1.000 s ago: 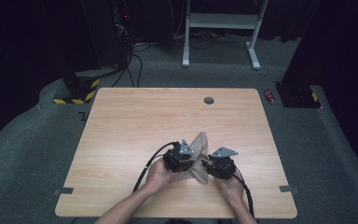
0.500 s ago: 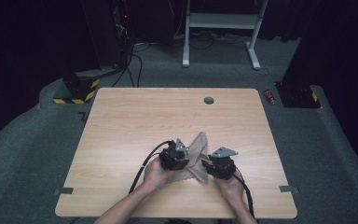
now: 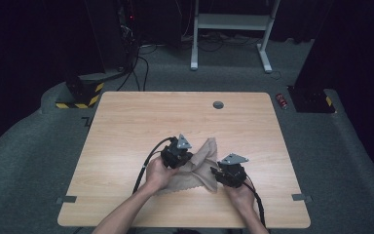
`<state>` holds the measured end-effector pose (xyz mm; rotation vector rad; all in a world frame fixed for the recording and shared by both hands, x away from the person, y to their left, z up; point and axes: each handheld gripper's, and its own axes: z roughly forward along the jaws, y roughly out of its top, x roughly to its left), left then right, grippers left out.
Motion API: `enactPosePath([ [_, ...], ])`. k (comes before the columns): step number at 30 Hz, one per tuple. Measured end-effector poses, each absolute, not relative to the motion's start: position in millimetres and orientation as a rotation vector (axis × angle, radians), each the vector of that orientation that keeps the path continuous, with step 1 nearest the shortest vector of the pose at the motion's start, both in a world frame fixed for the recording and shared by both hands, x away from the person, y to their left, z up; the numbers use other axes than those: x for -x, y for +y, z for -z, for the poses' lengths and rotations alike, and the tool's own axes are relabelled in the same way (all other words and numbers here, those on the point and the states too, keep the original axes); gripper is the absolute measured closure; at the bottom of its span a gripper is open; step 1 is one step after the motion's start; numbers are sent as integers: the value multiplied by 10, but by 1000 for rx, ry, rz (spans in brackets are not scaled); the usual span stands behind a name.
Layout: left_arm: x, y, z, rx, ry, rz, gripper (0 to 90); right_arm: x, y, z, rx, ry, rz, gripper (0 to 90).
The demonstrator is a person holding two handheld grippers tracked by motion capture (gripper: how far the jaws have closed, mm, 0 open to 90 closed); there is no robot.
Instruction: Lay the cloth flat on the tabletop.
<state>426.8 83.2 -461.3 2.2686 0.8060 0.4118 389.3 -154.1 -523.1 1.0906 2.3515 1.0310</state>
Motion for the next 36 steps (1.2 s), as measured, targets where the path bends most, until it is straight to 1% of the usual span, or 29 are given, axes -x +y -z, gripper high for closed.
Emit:
enactPosePath([
  [4,-4497,974,4530,-2221,908,-489,889,-3893,-1541,5231,-1091,2351,-1031,600],
  [6,-4618,1064,4547,-2204,976,-543,885,-3896,-1544,5233,-1084,2351,-1030,600],
  [7,-4670,1119,4577,-2186,1023,-551,873,-3895,-1542,5232,-1087,2351,-1031,600],
  [9,-4740,1215,4656,-2181,1100,-530,809,-3896,-1542,5233,-1082,2349,-1031,601],
  [10,-4748,1253,4702,-2180,1126,-524,757,-3894,-1541,5232,-1086,2350,-1030,600],
  [12,-4720,1327,4796,-2170,1168,-498,695,-3894,-1541,5233,-1085,2349,-1031,600],
  [13,-4705,1346,4823,-2167,1178,-493,662,-3895,-1541,5233,-1085,2349,-1031,600],
  [15,-4669,1396,4888,-2164,1199,-490,629,-3895,-1541,5233,-1085,2349,-1031,600],
  [19,-4552,1471,4937,-2123,1197,-450,596,-3892,-1539,5232,-1089,2348,-1030,601],
  [24,-4450,1443,4955,-2168,1136,-460,565,-3889,-1537,5231,-1094,2348,-1029,603],
  [25,-4450,1436,4964,-2176,1133,-457,570,-3891,-1537,5231,-1091,2349,-1030,610],
  [26,-4459,1426,4982,-2189,1129,-449,594,-3891,-1537,5231,-1087,2351,-1031,626],
  [27,-4475,1421,5003,-2202,1118,-447,637,-3886,-1533,5231,-1086,2354,-1036,665],
  [28,-4484,1407,5025,-2203,1115,-441,705,-3884,-1529,5230,-1066,2366,-1040,723],
  [30,-4520,1391,5053,-2206,1113,-433,842,-3875,-1508,5222,-1039,2387,-1038,786],
  [31,-4541,1382,5055,-2205,1113,-433,880,-3874,-1504,5221,-1037,2390,-1039,806],
  [33,-4582,1371,5017,-2188,1123,-433,899,-3874,-1500,5214,-1038,2402,-1035,862],
  [36,-4630,1398,4928,-2168,1136,-450,900,-3902,-1524,5195,-1057,2419,-1025,886],
])
